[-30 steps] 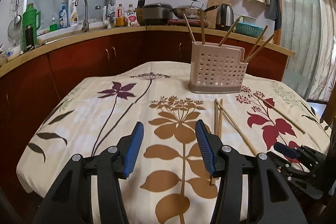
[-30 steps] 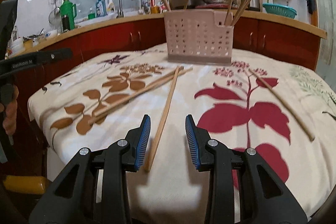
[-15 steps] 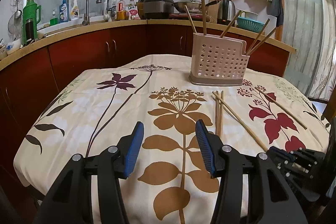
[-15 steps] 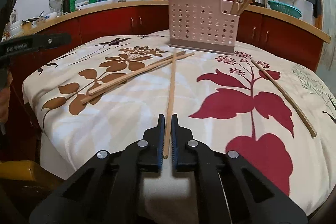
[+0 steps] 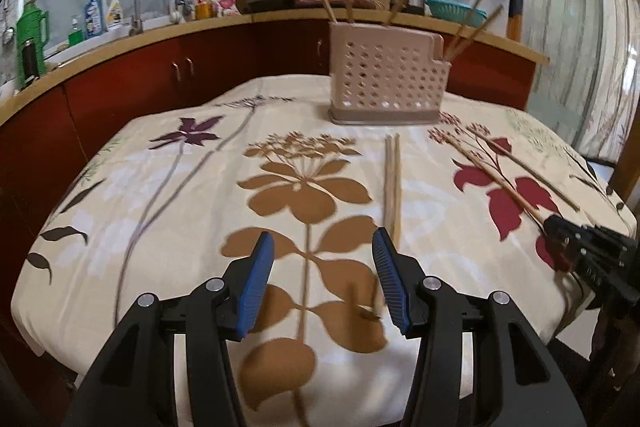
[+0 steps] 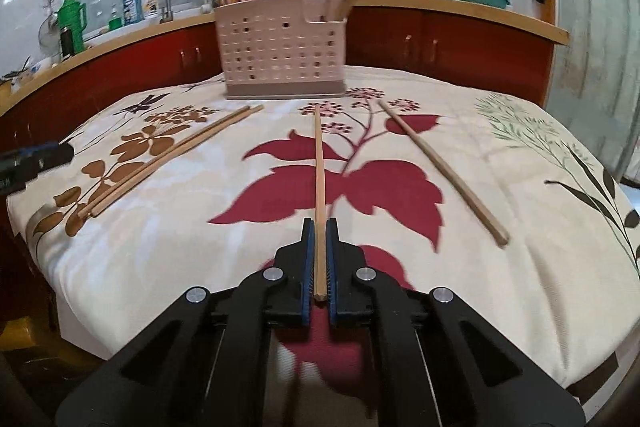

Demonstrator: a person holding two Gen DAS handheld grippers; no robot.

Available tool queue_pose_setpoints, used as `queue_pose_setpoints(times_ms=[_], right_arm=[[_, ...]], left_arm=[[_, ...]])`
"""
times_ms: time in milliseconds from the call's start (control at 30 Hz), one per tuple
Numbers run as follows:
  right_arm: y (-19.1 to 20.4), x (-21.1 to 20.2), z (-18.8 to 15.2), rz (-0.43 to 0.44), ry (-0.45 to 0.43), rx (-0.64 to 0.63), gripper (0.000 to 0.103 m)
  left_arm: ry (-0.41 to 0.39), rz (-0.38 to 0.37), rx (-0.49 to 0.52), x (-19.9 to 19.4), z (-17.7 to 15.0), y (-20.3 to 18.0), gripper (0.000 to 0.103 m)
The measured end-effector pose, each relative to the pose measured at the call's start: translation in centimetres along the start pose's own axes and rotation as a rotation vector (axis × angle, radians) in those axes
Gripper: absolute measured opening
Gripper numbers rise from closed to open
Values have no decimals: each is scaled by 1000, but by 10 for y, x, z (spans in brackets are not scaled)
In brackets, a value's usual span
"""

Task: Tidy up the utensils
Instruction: 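Close the right tool on a chopstick while the left tool closes on another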

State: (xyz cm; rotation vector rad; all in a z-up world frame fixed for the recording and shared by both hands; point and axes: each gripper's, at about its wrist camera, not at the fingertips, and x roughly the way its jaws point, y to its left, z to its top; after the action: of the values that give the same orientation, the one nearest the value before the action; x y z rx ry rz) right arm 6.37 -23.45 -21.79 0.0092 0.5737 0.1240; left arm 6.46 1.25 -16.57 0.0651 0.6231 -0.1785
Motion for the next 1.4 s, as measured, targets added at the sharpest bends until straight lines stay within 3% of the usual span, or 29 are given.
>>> queue_pose_setpoints(times_ms=[200,733,900,1067,1133,1233,1400], right_arm=[[-4,1,0,15,-2,14,6],[-4,2,0,27,4,21,6],[-4,3,0,29,5,22,6],[-5,4,-1,33,11,27,6],[-5,4,-1,32,11,28,6],[-7,4,-1,30,9,33,6],[-9,4,0,33,8,41,6]], left_arm=[[43,-9,42,5,-3,-13,51],[200,-15,41,25,-12,-10,49],[220,10,-22,31,-12,8,45],[215,-23,46,36,-9,-3,45],[207,-41,64,39,-6,-8,41],[195,-55,98,43,-3,-15,22],[198,-67,124,42,-3,-19,17]])
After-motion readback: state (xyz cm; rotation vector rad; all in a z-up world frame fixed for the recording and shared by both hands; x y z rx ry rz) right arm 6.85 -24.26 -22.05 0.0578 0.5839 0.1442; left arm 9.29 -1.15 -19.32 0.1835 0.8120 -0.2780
